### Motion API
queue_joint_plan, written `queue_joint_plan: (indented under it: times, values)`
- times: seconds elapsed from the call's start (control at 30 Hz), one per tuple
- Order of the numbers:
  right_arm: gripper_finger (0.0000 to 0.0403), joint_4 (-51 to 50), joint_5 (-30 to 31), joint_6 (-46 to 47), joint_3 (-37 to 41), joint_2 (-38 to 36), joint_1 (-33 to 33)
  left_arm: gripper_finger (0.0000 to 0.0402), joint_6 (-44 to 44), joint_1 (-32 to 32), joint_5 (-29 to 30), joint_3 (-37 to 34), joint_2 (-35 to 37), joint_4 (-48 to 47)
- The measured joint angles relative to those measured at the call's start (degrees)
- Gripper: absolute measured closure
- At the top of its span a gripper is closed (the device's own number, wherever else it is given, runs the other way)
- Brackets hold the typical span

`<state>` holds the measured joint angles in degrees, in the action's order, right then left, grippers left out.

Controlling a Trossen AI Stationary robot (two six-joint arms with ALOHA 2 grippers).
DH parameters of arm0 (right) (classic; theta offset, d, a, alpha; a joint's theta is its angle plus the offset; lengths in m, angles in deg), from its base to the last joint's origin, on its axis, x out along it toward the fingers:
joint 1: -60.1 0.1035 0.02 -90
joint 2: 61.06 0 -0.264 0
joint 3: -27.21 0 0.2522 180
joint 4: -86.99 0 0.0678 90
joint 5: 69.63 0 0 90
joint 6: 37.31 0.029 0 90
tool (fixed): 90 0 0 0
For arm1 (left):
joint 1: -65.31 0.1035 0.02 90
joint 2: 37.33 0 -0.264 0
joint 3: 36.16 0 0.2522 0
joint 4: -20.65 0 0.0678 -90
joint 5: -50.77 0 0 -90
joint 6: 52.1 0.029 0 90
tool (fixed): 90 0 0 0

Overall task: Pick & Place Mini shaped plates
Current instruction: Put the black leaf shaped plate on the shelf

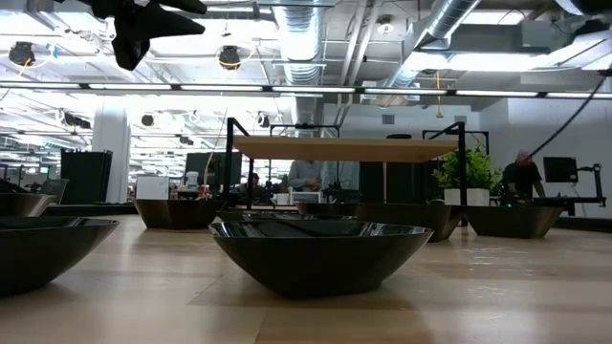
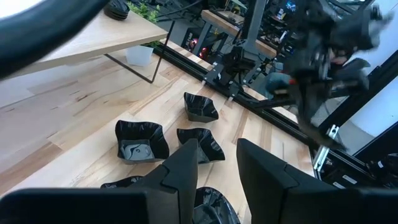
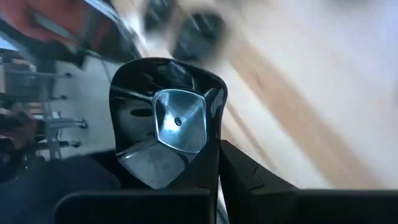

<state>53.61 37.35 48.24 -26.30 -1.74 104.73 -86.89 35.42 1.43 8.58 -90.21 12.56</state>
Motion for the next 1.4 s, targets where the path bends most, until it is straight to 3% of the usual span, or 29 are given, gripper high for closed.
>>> queue_joint_plan:
  times: [0.33,0.5,0.63,0.8,1.0,1.27,1.4]
  values:
    - [0.0402,-3.52,-0.45,-36.53,-8.21,-7.06,-24.8,0.0289,-0.02,0.0,0.0,0.0,0.0,0.18]
    - [0.0403,-10.16,-1.01,-49.88,-15.92,-6.71,-38.44,0.0289,-0.02,-0.01,0.01,0.0,0.0,0.42]
    - [0.0403,-15.31,-6.27,-57.91,-22.74,-3.85,-50.15,0.0289,-0.02,0.0,0.0,0.0,0.0,0.77]
    - [0.0403,-17.4,-15.95,-66.48,-29.88,2.0,-63.95,0.0289,-0.02,-0.02,0.0,0.0,0.0,0.85]
    - [0.0403,-18.35,-30.3,-73.81,-39.78,14.37,-76.16,0.0289,-0.02,-0.02,0.0,0.0,0.0,0.87]
    - [0.0403,-26.73,-40.32,-77.7,-55.96,33.4,-85.45,0.0289,0.0,0.0,0.01,0.0,0.02,0.86]
    - [0.0403,-31.29,-42.4,-79.39,-62.02,41.02,-87.58,0.0289,0.0,-0.01,0.0,0.0,0.02,0.85]
